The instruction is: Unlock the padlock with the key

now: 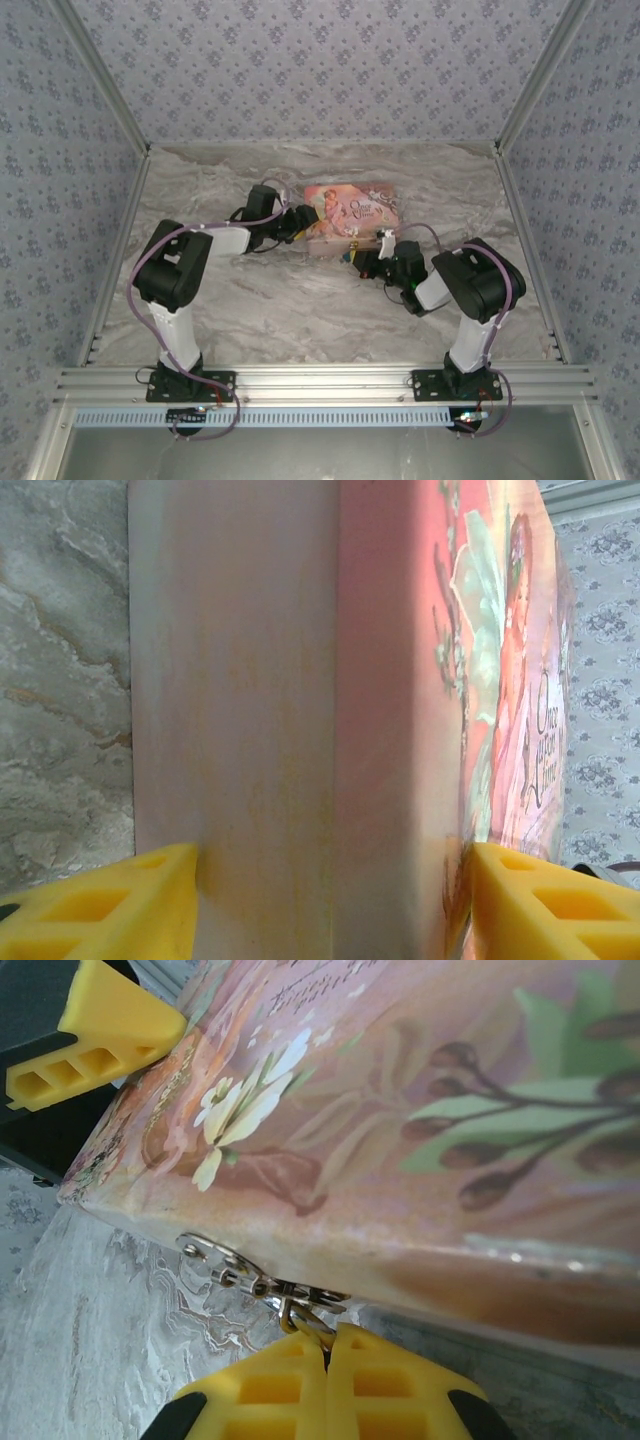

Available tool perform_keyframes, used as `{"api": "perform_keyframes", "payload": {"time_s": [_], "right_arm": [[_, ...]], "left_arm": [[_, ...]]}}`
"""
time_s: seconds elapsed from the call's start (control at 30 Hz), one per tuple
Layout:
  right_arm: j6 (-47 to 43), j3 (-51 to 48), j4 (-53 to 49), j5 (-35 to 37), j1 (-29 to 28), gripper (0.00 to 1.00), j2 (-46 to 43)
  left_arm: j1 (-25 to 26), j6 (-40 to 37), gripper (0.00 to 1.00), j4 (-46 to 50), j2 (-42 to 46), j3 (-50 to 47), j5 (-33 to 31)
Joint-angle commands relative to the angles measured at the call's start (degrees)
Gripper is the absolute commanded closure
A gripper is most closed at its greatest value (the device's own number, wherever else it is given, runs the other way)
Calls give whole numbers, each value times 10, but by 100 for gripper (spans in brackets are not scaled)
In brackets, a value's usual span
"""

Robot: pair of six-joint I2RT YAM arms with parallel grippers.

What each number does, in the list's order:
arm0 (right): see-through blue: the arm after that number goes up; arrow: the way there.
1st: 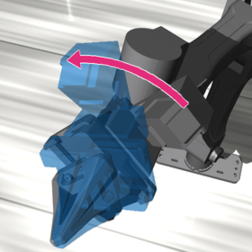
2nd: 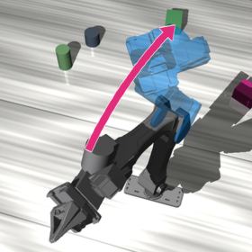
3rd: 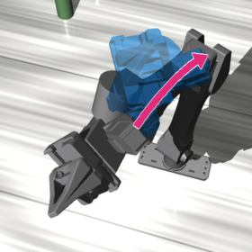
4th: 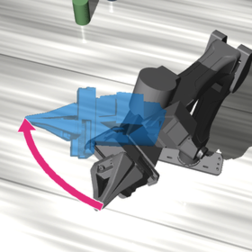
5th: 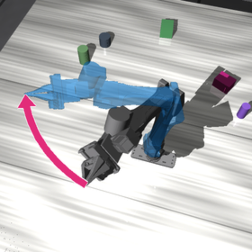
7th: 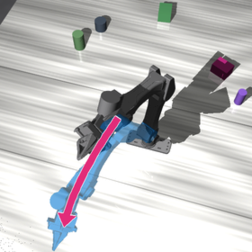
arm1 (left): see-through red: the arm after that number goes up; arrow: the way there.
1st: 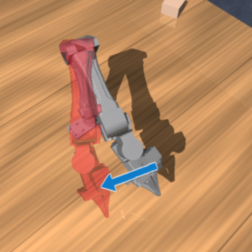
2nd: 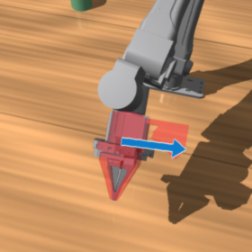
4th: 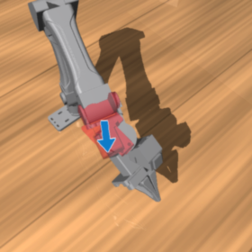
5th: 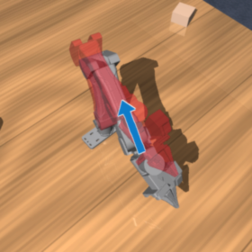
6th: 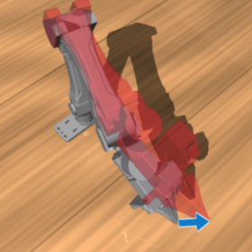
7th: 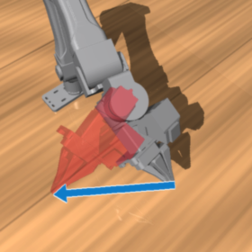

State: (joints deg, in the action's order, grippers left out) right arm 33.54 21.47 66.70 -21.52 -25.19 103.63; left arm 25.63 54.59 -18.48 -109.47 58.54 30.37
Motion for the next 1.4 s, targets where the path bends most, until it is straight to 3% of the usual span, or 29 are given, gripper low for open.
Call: {"api": "perform_keyframes", "payload": {"time_s": [0.0,1.07,1.37], "right_arm": [[-12,-7,41,0,2,100,-20],[129,-33,67,40,48,100,-67],[128,-25,-7,40,65,100,-102]], "left_arm": [[9,7,35,71,-2,-27,-8],[7,11,31,79,21,-58,-38],[8,3,30,86,12,-53,-41]]}}
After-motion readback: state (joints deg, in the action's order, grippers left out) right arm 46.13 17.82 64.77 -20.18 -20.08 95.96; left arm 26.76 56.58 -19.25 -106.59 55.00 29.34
